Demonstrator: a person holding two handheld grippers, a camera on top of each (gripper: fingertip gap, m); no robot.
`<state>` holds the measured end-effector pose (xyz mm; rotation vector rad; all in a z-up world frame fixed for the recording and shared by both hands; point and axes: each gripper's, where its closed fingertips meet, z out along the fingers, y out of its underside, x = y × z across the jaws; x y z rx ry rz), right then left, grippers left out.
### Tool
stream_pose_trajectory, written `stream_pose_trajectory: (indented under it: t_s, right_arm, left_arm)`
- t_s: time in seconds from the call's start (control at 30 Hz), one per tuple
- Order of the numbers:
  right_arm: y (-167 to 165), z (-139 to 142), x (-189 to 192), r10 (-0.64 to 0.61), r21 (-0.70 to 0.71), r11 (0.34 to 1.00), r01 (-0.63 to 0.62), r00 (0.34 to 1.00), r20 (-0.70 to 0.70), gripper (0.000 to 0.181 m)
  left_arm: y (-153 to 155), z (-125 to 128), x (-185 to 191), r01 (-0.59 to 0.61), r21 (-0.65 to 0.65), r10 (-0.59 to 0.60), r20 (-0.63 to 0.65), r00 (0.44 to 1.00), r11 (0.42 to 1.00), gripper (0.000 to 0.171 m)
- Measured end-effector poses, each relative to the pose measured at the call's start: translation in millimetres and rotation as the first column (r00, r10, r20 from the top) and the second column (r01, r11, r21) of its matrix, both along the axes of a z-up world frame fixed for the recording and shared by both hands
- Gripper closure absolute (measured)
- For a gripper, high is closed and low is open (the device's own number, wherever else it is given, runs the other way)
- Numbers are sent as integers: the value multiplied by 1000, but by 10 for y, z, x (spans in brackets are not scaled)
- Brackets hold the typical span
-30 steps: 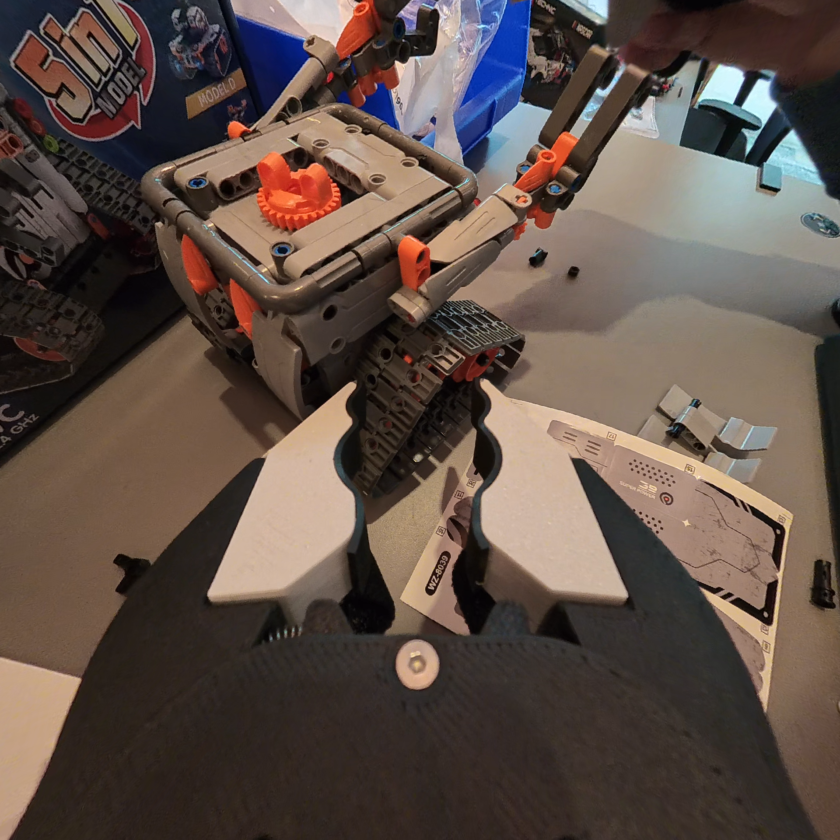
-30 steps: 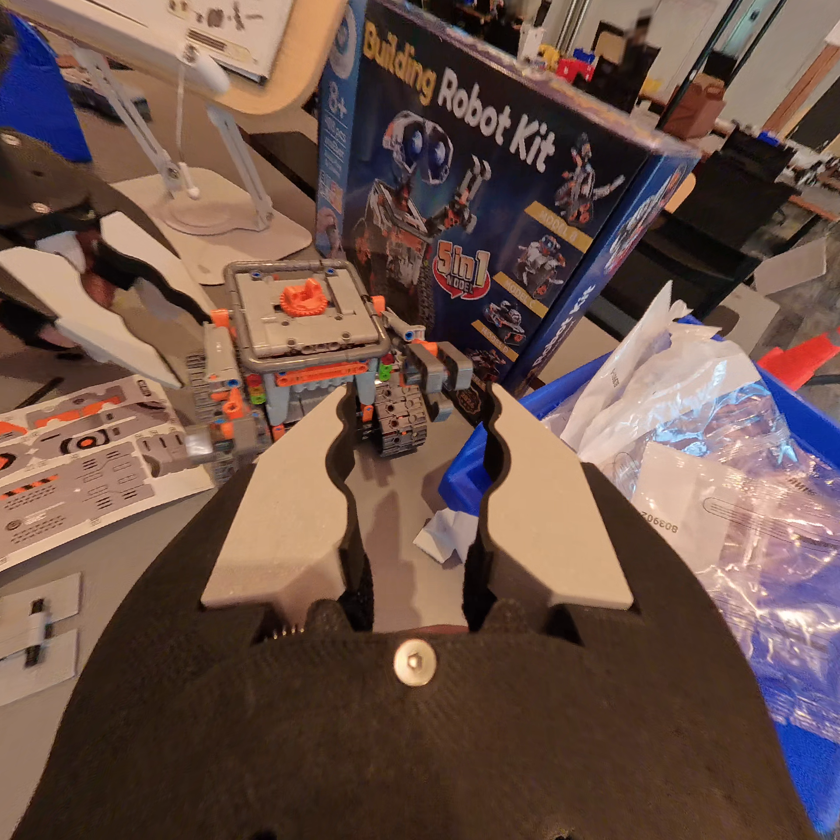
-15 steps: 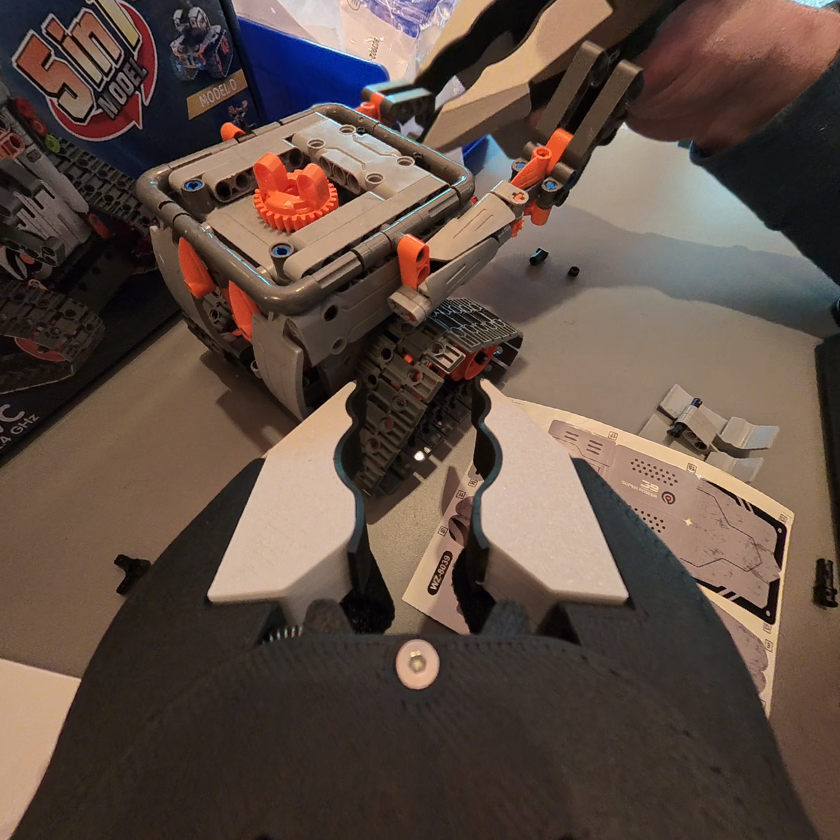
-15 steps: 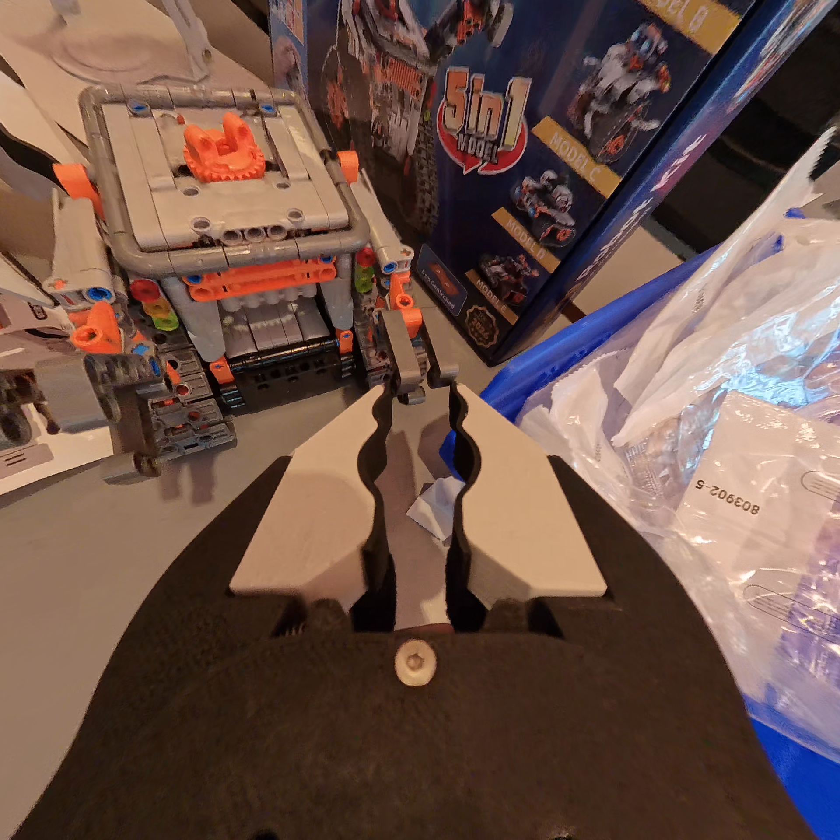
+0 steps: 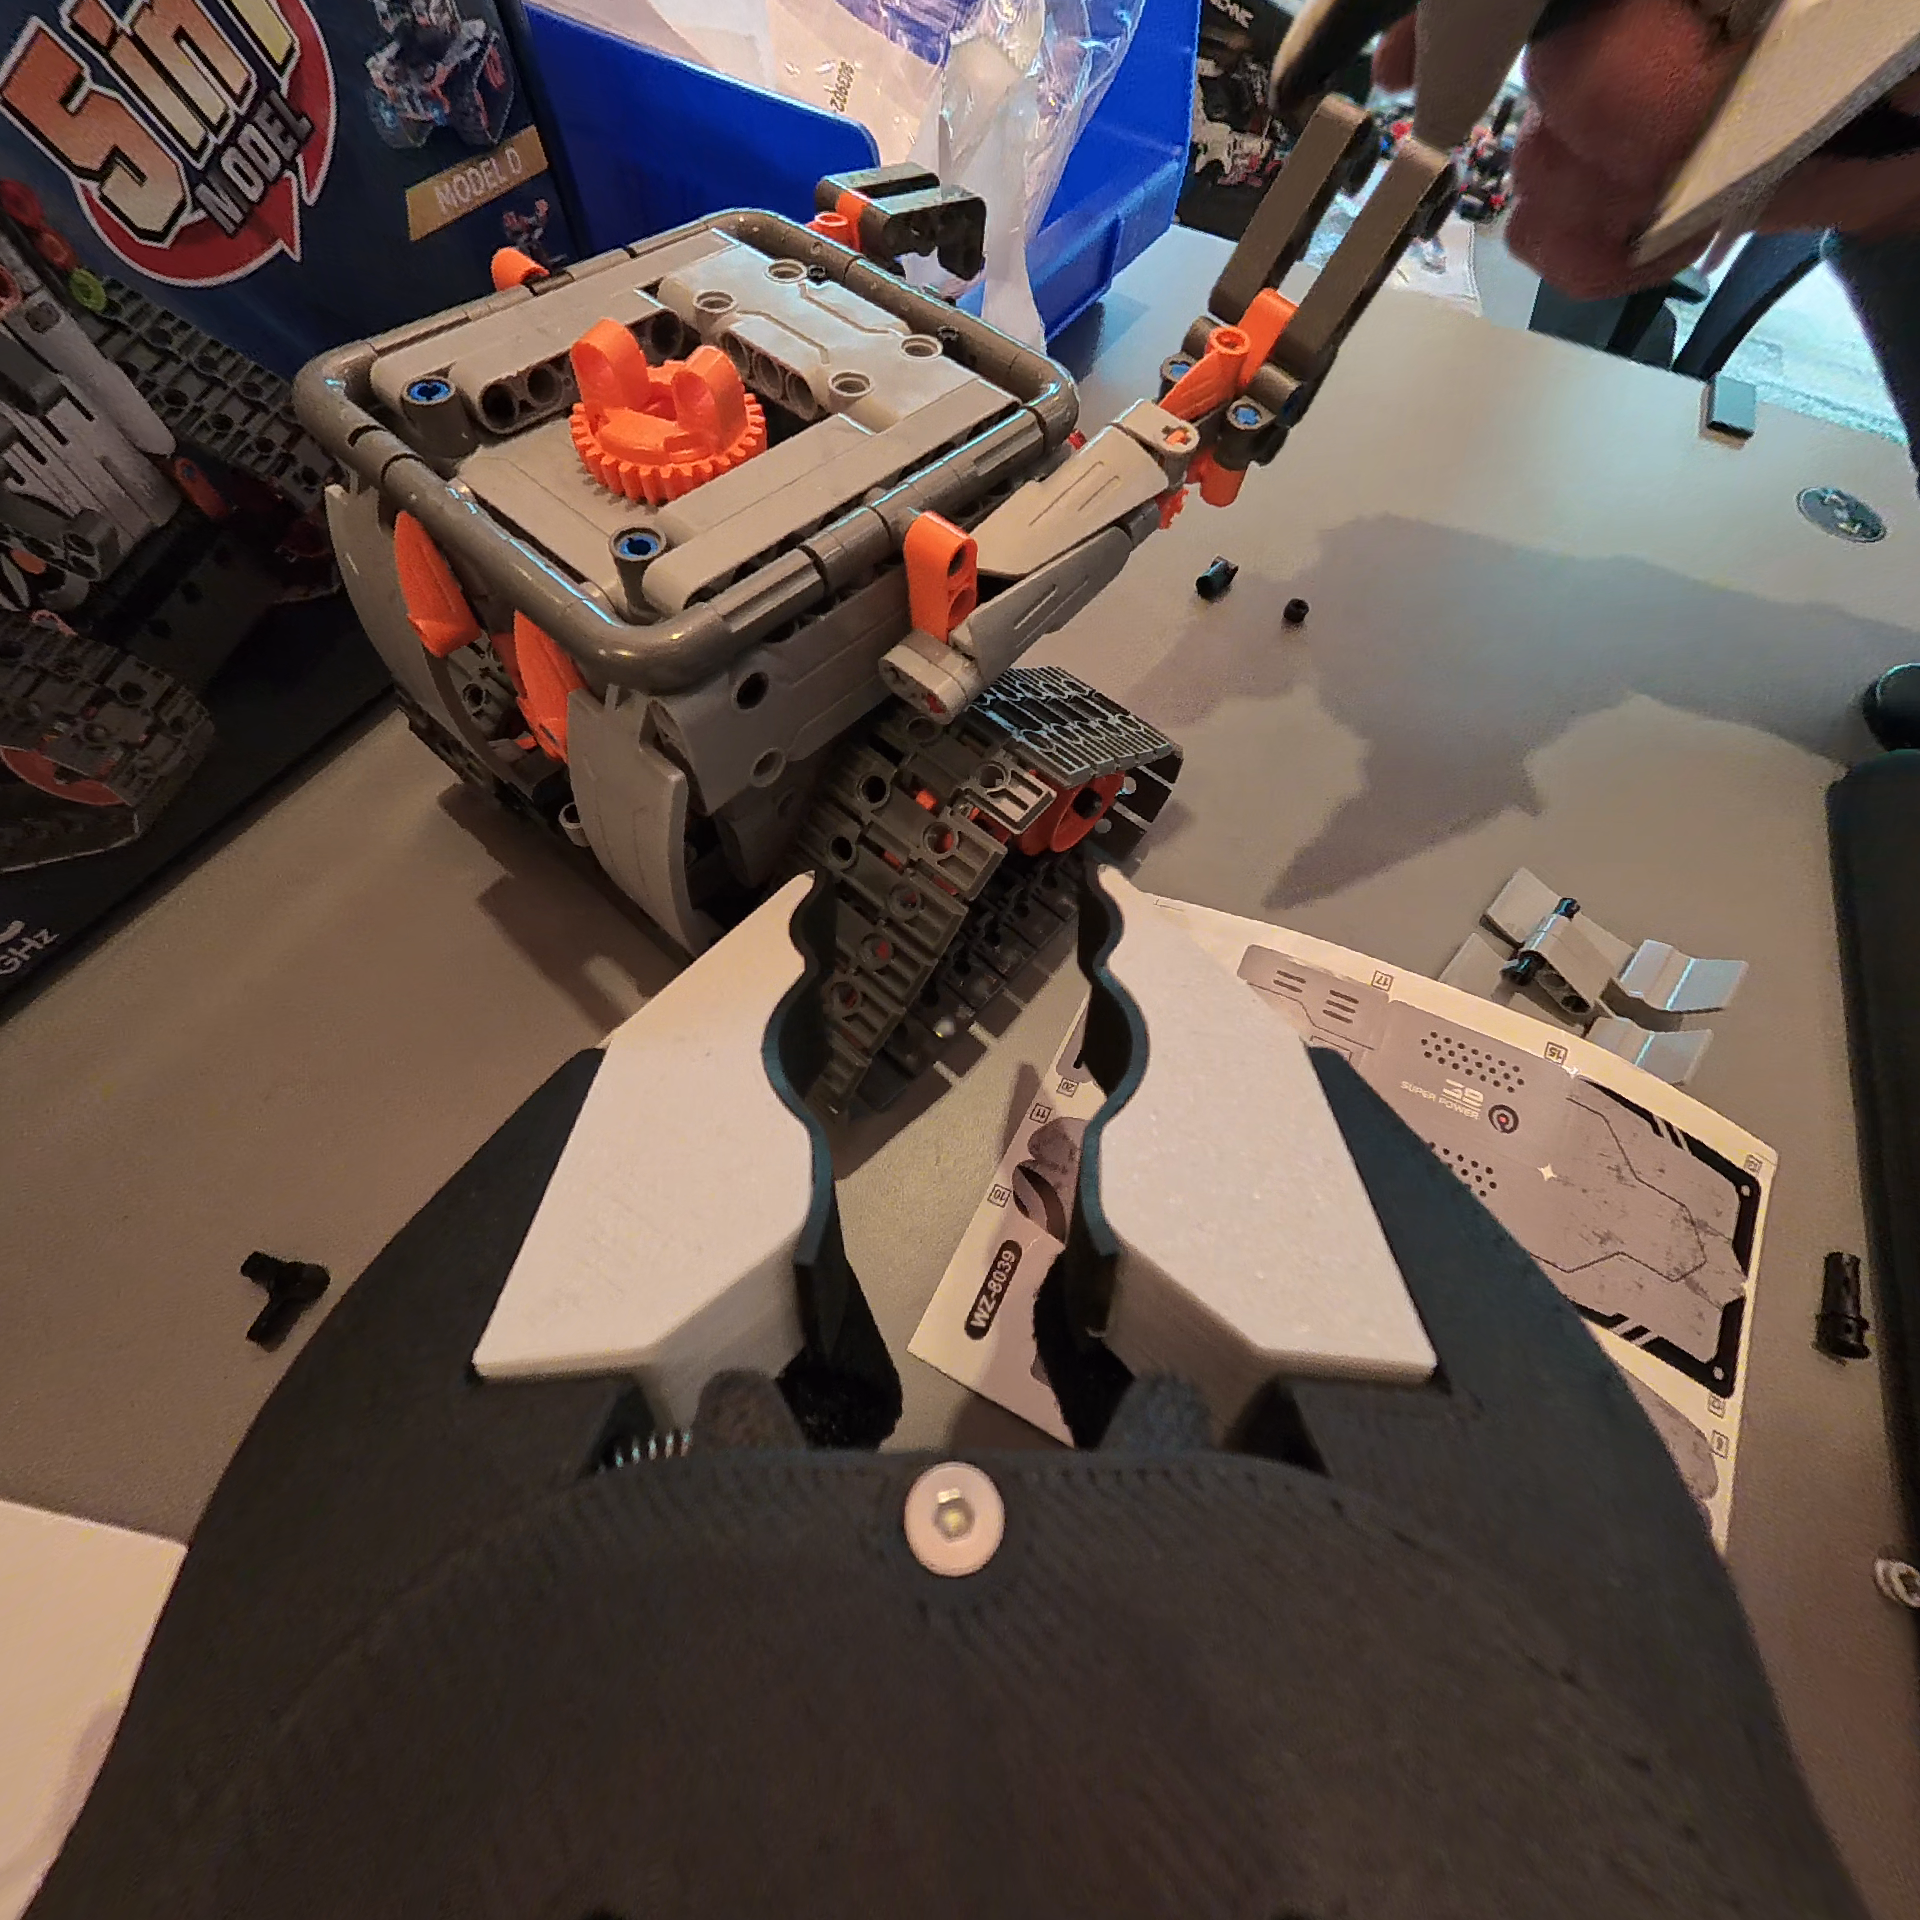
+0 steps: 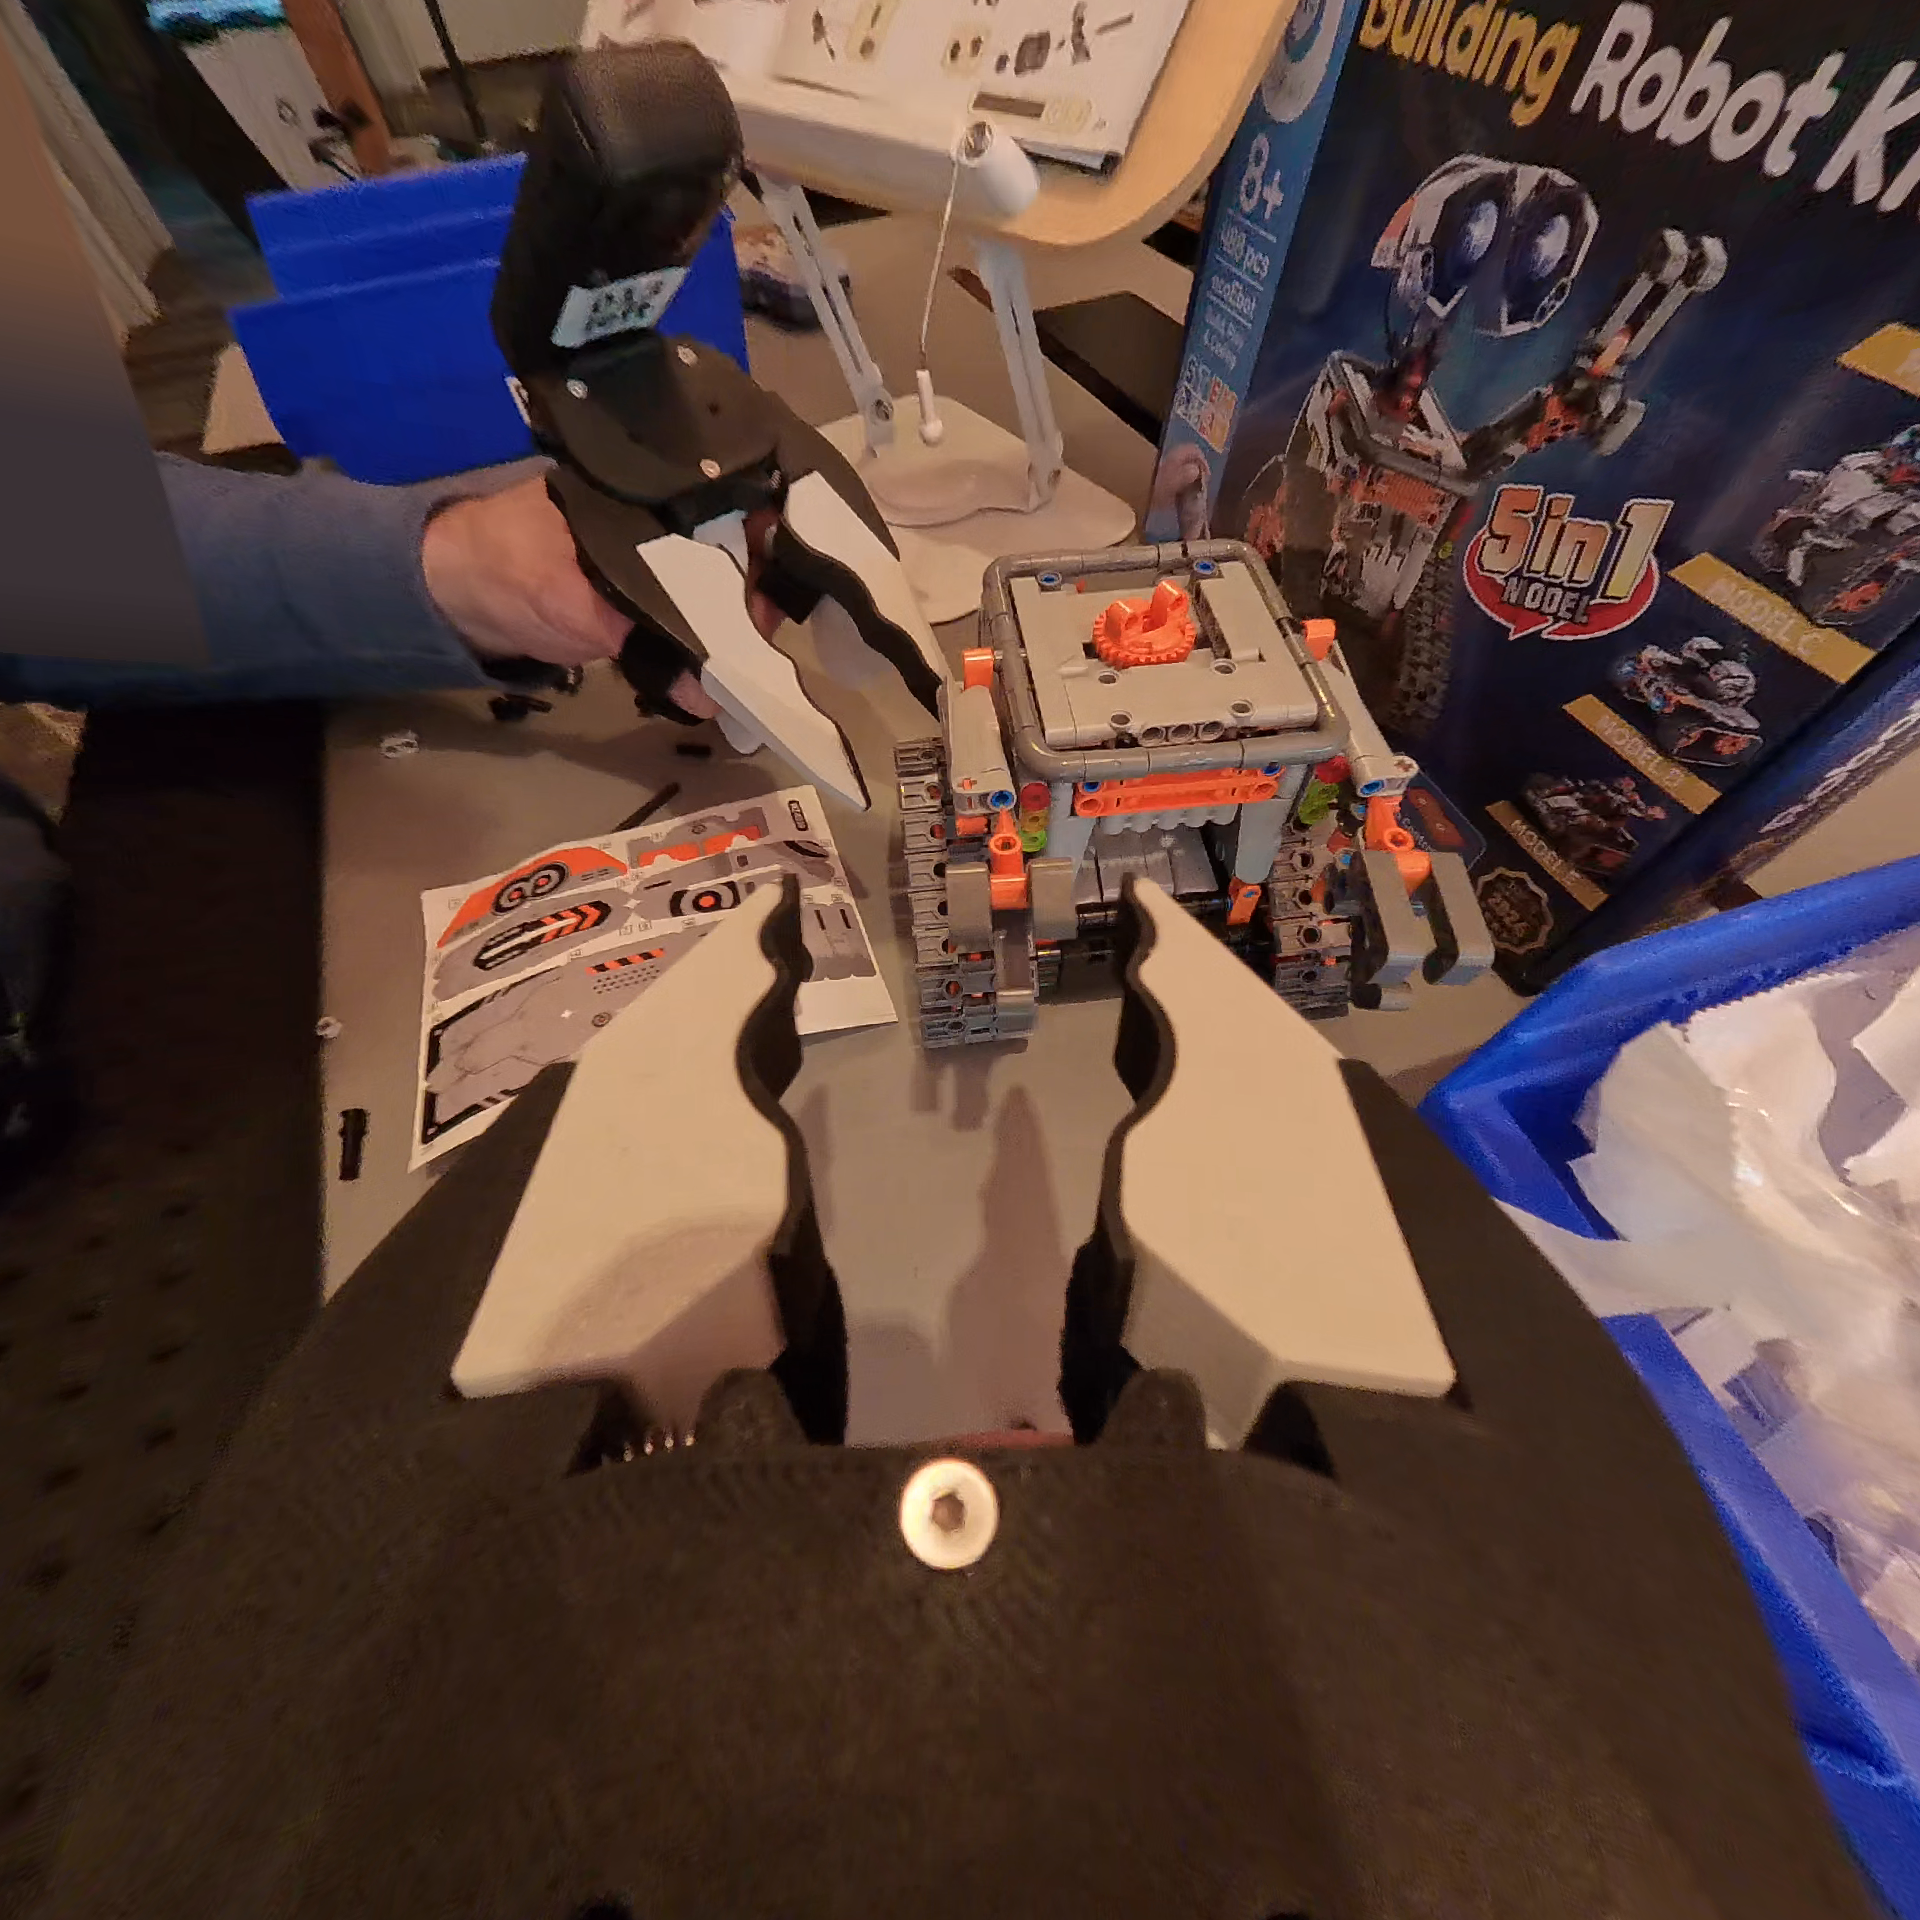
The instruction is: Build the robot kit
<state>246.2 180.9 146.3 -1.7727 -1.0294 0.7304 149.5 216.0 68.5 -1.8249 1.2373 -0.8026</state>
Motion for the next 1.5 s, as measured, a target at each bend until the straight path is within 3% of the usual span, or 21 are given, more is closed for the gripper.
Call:
stream_pose_trajectory:
  t_s: [0.17, 0.37, 0.43, 0.67, 0.87, 1.03, 1.17, 1.3, 1.5]
  right_arm:
    - [53, -280, -119, -31, 3, 1000, 30, 994, 103, 156]
    - [112, -506, -72, -70, -45, 996, 77, 988, 139, 157]
    - [111, -640, -52, -70, -41, 996, 81, 972, 222, 139]
    - [81, -357, 123, -170, 1, 985, 172, 976, 138, 125]
    - [-195, -382, 180, -190, -30, 980, 197, 968, 162, 130]
    - [-464, -565, -1, -124, -120, 982, 145, 978, 168, 137]
    - [-662, -795, -183, -63, -257, 961, 104, 984, 164, 133]
    - [-802, -1060, -403, -18, -394, 916, 81, 987, 160, 133]
    - [-771, -1196, -586, -58, -495, 863, 99, 994, 98, 143]
  left_arm:
    - [-4, -2, -4, 2, 0, -2, 2, 1000, 1000, 126]
    - [-4, 0, -1, 8, -9, -8, 6, 1000, 1000, 126]
    - [-6, 1, -6, 14, -19, -14, 7, 1000, 1000, 127]
    - [-38, 21, -177, 53, -70, -55, -27, 998, 996, 121]
    - [-235, -87, -494, 121, -188, -153, -166, 974, 975, 113]
    - [-527, -367, -619, 211, -311, -298, -263, 918, 926, 111]
    - [-599, -539, -635, 223, -319, -331, -341, 880, 921, 111]
    - [-606, -534, -629, 224, -325, -333, -330, 883, 919, 115]
    - [-607, -533, -619, 222, -321, -325, -318, 891, 921, 116]
